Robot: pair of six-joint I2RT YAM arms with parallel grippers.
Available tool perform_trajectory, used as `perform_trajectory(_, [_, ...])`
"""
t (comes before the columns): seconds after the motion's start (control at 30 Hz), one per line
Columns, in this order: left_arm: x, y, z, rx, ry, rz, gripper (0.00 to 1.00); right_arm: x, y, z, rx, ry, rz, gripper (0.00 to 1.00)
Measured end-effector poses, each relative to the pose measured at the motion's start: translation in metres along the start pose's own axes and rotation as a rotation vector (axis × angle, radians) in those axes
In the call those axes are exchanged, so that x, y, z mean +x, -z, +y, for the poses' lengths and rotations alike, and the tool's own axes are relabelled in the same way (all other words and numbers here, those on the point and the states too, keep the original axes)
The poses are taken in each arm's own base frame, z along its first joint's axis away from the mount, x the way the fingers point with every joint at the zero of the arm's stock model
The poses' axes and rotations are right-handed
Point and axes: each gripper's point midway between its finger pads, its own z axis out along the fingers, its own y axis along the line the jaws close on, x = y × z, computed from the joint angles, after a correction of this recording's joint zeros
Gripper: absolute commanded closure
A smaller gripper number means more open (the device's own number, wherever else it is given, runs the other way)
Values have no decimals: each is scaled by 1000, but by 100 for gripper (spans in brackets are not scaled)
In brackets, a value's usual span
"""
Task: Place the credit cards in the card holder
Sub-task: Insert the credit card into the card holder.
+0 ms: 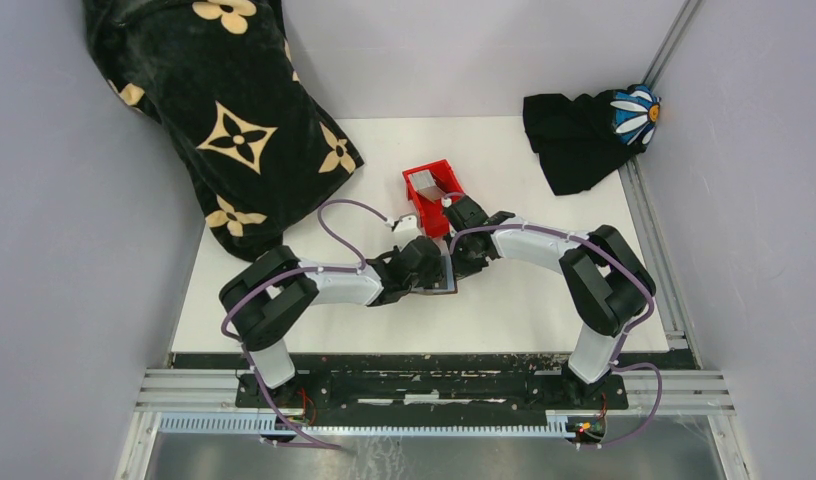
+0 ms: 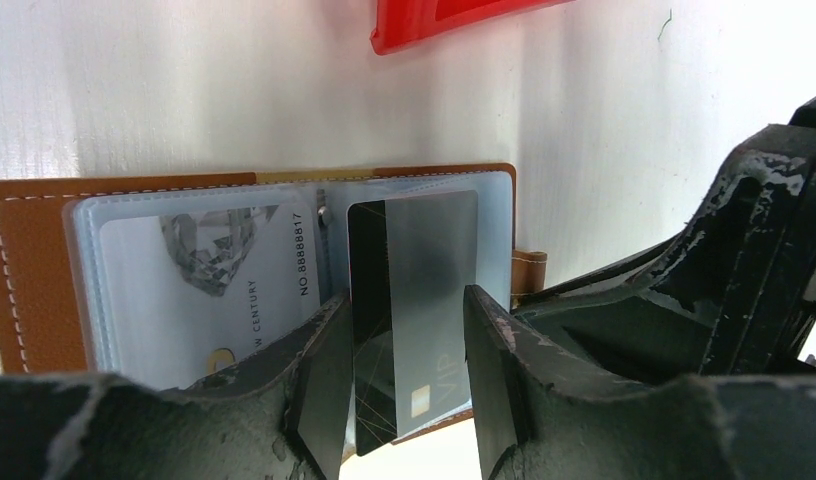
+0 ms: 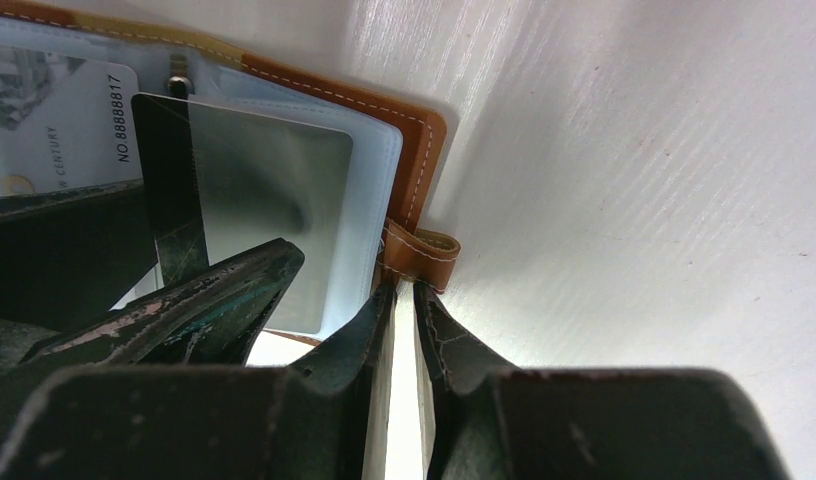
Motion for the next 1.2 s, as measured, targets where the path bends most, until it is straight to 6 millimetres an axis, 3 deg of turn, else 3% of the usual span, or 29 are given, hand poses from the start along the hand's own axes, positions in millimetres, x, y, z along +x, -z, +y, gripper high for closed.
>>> perform_trajectory(1.2, [7,4,-5,-110,-177,-130,44,1,0,3,11,-9,-5,81])
